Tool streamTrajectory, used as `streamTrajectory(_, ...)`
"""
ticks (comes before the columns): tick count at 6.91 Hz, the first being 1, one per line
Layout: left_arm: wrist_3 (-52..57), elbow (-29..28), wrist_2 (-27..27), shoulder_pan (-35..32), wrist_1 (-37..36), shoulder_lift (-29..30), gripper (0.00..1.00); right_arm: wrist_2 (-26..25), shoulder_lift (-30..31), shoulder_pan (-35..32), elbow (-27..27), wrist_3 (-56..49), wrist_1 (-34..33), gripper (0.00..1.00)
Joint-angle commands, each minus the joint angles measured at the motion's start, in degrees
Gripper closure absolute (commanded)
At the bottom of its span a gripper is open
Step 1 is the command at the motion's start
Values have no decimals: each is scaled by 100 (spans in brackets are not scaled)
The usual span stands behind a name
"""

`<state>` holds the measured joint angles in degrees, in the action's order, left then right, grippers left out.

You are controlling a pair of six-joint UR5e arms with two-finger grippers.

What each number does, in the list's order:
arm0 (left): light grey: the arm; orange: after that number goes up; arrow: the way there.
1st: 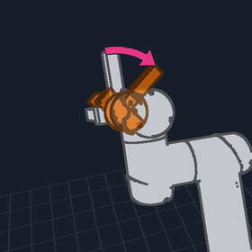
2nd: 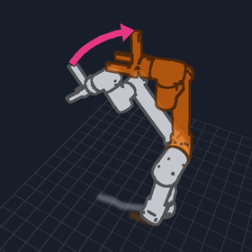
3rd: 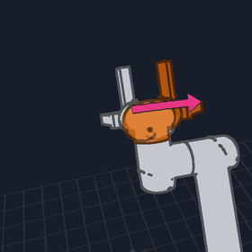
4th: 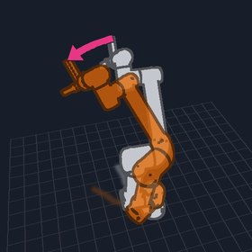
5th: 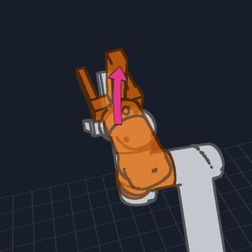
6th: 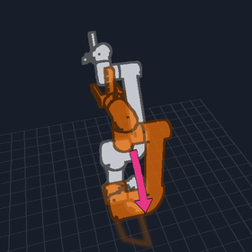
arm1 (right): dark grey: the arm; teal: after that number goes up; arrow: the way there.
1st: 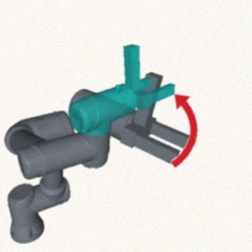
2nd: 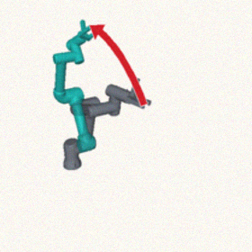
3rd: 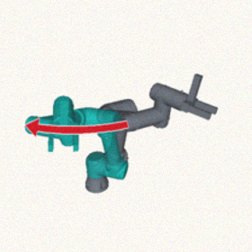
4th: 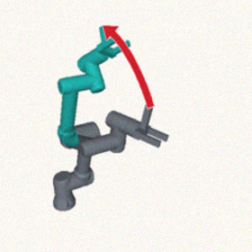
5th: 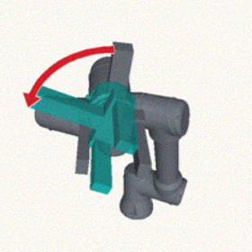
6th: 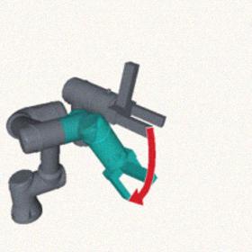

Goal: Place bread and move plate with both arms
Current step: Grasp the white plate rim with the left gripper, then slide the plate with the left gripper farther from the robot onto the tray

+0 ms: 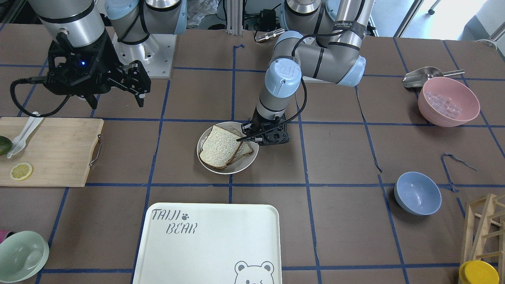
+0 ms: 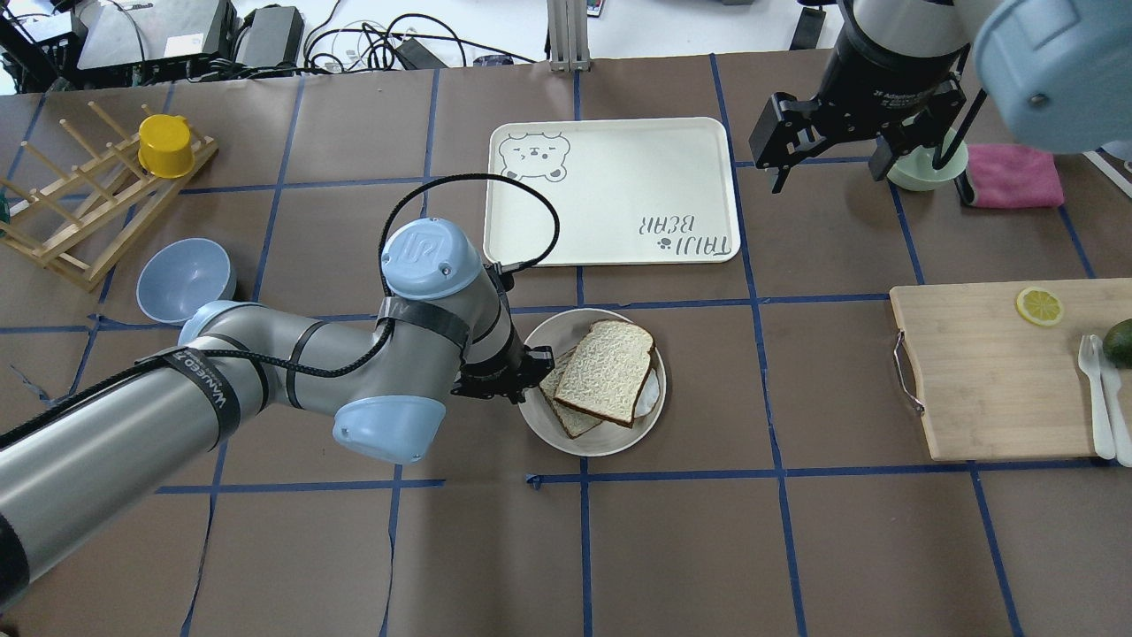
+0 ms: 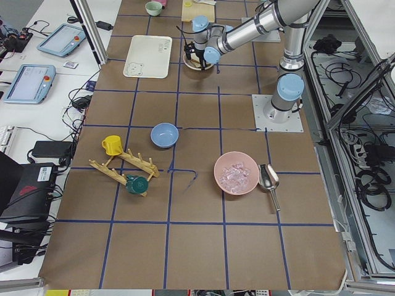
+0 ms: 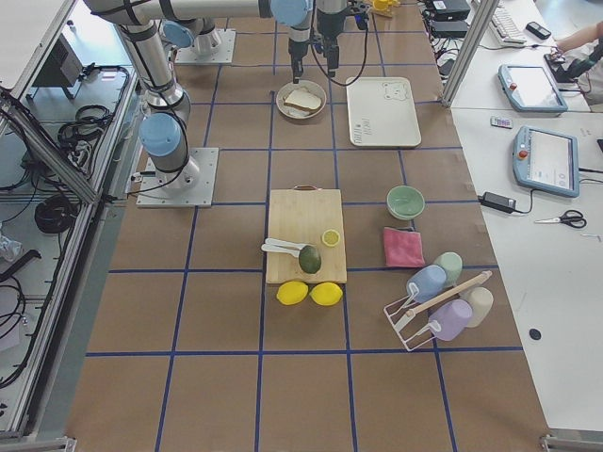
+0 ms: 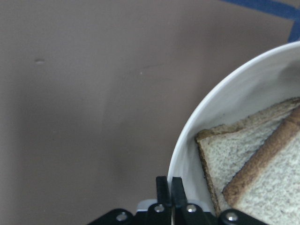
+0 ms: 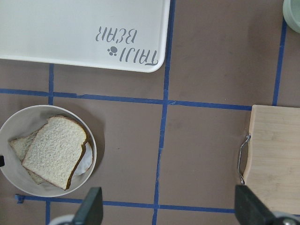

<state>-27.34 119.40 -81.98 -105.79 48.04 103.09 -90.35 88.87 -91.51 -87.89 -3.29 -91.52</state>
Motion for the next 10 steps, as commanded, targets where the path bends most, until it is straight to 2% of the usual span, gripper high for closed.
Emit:
streamTrajectory(1, 9, 5, 557, 320, -146, -96, 100, 0, 7, 2, 0, -5, 3, 0)
streamTrajectory(2, -52, -4, 943, 514, -146, -105, 100, 0, 7, -7, 0, -5, 3, 0)
streamTrajectory(6, 70, -91, 1702, 1068, -155, -9, 100, 0, 7, 2, 0, -14, 11, 0)
streamTrajectory(7, 236, -379, 1868, 1078, -181, 149, 100, 0, 7, -7, 0, -5, 11, 0)
streamTrajectory(10, 456, -1468, 1861, 1087, -119, 824, 100, -9, 7, -7, 0, -5, 20, 0)
